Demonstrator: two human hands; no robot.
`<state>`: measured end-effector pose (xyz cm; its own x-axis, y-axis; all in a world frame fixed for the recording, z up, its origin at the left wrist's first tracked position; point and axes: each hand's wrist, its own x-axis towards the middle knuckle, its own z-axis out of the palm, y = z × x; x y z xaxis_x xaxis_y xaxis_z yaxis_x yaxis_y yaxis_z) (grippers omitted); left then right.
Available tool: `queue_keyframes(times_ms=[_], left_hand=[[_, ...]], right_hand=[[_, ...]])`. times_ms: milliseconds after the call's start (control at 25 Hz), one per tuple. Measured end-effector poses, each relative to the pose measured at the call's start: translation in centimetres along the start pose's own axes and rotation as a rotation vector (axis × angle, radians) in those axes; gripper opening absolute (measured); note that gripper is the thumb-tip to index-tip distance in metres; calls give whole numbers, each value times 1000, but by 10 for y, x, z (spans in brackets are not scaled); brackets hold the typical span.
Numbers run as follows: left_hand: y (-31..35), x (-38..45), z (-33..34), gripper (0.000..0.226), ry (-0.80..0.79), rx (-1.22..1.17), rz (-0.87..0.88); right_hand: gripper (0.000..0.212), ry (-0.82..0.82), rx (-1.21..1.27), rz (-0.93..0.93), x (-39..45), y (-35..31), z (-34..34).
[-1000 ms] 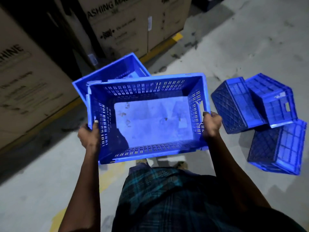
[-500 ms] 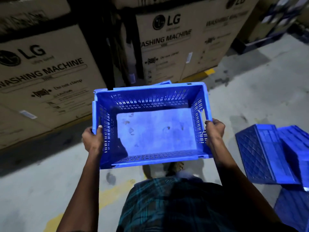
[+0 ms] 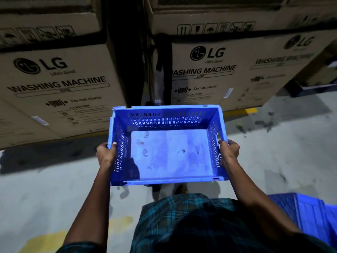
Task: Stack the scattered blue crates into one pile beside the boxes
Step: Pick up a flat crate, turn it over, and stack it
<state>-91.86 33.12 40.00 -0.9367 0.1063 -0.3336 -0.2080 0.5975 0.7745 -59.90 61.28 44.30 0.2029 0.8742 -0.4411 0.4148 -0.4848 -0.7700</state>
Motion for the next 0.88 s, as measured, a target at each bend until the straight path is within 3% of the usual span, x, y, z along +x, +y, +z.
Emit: queue_keyframes(times_ms=[80,400,760,880], left_hand=[[3,7,18,30,-36,-3,-2],[16,46,51,31,-71,77,-62],[32,97,90,23,-113,176,-135],[34,101,93,21,-113,220,-159]], right_hand=[[31,-20,4,17,27,-13,7],[30,-119,-4,86,86,-35,58],[65,-206,-64,166,188,-2,125],[56,-194,-91,147,173,-18,126]])
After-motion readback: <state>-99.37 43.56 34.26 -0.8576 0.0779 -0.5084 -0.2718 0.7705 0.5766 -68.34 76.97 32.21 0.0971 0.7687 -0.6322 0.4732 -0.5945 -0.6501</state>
